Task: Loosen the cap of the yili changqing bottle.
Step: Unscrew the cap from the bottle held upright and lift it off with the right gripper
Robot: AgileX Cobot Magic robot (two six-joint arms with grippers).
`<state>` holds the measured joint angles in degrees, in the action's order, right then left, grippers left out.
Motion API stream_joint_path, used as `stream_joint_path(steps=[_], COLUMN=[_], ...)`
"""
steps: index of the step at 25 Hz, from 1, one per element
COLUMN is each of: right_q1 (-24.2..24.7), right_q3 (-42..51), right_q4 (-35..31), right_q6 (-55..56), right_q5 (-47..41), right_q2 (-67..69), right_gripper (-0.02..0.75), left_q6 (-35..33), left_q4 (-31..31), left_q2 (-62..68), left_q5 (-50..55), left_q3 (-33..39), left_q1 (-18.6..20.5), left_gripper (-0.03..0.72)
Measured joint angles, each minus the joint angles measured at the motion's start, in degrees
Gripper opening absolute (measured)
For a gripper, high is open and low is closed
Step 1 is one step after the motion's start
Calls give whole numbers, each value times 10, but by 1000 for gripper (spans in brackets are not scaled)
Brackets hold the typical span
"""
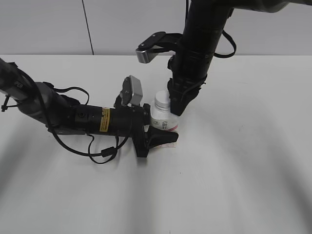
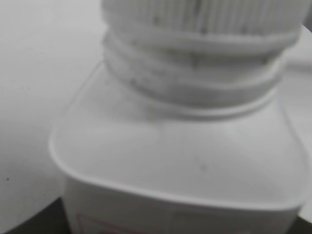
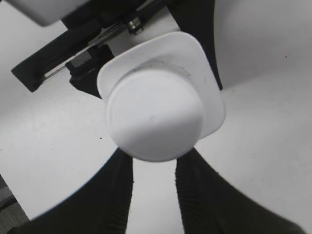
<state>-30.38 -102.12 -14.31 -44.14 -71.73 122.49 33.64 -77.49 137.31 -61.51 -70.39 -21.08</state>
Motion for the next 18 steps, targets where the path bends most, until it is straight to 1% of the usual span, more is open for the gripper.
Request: stream_joint_path(steps=[11, 14, 18], right_q1=[0, 0, 0], right_q3=[0, 0, 0], right_q4=[-1, -3, -7], right_q6=[3, 4, 5], right_q5=[1, 1, 2], right_q2=[0, 0, 0], right_gripper=[255, 297, 372], left_q6=[0, 0, 0], left_q4=[0, 0, 0], left_q2=[0, 0, 0], left_q5=[0, 0, 0], left_q3=[0, 0, 0], left_q1=[0, 0, 0], left_gripper=[405, 405, 405])
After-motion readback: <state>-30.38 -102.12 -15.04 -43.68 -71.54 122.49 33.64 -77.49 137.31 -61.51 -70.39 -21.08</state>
